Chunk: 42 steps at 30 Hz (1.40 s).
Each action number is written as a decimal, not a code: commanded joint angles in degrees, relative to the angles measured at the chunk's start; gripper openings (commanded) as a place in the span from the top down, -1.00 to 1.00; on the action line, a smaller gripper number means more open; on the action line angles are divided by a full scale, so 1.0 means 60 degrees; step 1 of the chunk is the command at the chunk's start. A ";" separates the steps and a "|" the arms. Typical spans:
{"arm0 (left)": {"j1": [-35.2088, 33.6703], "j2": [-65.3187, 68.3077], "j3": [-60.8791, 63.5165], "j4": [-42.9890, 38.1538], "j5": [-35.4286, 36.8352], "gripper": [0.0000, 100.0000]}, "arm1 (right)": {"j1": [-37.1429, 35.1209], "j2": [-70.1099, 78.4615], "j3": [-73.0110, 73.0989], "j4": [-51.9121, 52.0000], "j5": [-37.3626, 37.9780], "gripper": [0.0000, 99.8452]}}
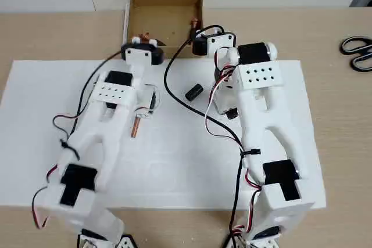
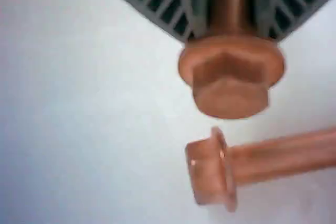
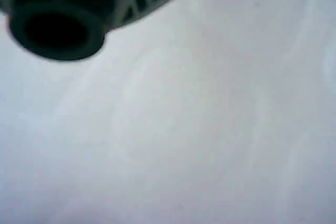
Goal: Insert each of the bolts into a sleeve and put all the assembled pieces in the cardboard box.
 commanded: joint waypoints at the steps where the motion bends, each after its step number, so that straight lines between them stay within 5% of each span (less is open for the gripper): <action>1: -0.0088 -0.1524 -0.0198 0.0264 -0.0220 0.99 | 0.0051 -0.1033 -0.0586 0.0154 0.0103 0.99; 12: -0.1670 -0.5055 -0.0198 0.1656 -0.0308 0.99 | 0.0007 -0.4447 -0.0674 0.0168 0.0088 0.99; 22: -0.1568 -0.8029 -0.0183 0.3223 -0.0220 0.99 | 0.0007 -0.8374 0.1641 0.0271 0.0059 0.99; 27: -0.0908 -0.9026 0.0447 0.2066 0.1846 0.99 | 0.0037 -1.0747 0.4674 -0.0579 0.0044 0.99; 33: -0.0352 -0.9553 0.2469 -0.0645 0.3810 0.99 | 0.0007 -1.2960 0.9201 -0.4168 0.0029 0.99; 42: -0.0029 -0.9612 0.3451 -0.2681 0.4396 0.99 | -0.1985 -1.5582 1.3040 -0.6059 0.0015 0.99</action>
